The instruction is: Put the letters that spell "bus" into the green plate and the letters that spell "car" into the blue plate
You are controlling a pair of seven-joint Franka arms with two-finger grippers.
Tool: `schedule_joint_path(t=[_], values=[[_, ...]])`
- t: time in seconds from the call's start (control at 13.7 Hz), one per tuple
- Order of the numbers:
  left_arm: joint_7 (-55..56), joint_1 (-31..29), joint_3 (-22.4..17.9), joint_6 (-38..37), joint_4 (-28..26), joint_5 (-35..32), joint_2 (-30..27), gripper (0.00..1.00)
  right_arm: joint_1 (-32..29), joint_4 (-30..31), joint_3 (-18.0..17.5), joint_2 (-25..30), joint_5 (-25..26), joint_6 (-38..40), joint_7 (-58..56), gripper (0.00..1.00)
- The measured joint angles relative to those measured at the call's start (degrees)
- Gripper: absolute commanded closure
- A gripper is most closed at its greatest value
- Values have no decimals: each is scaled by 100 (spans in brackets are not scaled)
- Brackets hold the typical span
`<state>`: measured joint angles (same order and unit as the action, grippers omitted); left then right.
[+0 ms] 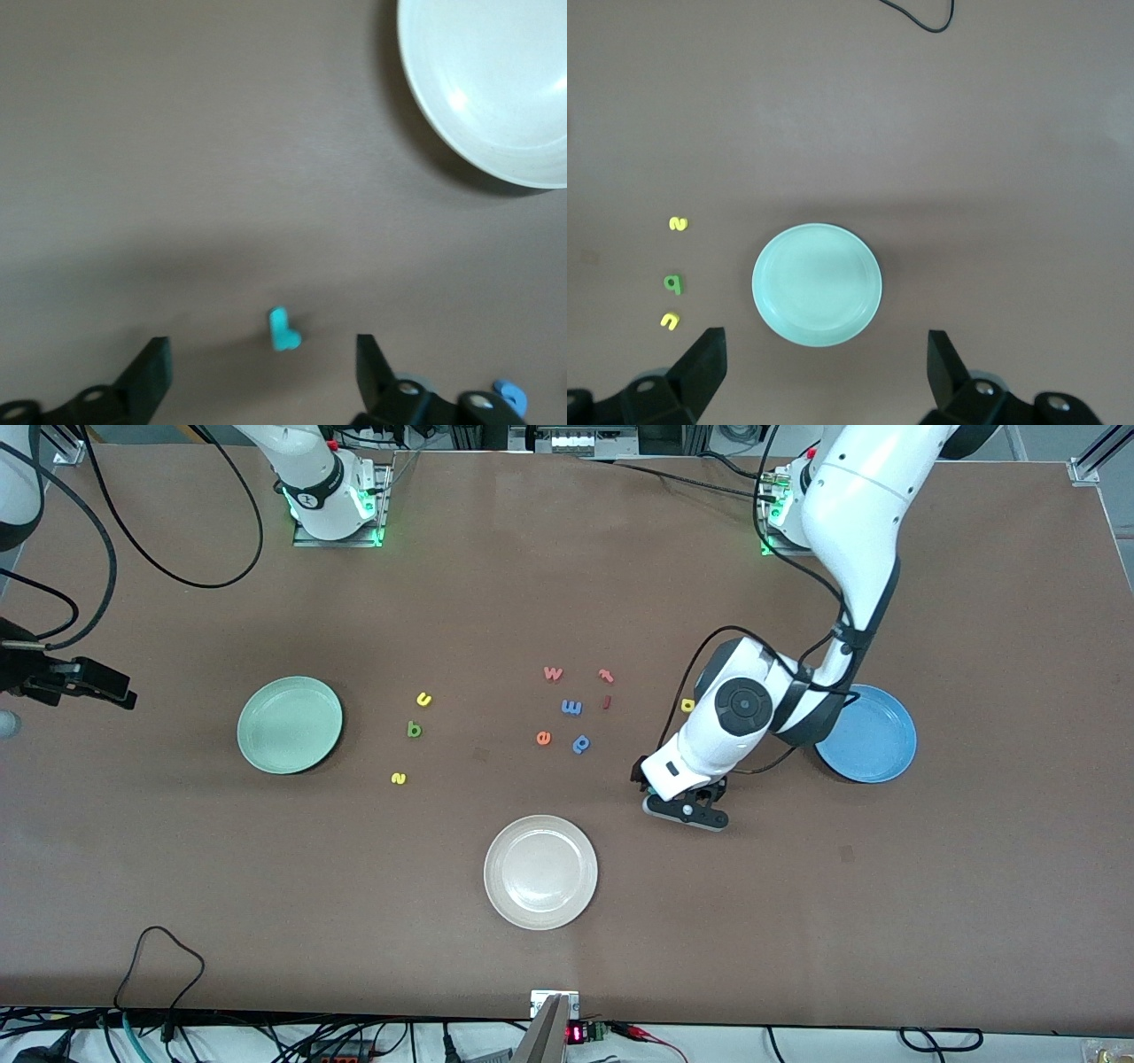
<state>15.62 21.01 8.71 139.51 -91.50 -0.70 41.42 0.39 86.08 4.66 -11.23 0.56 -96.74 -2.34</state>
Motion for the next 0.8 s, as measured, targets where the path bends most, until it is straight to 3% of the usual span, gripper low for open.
schedule_joint_path(t=[0.44,0.8], values=[[83,171,-151,57,26,-62,324,37,331,22,-49,-985,-20,-1079,7,0],[95,180,-187,66,50,-165,449,75,1317,22,-91,-2275,-364,-2296,95,0]])
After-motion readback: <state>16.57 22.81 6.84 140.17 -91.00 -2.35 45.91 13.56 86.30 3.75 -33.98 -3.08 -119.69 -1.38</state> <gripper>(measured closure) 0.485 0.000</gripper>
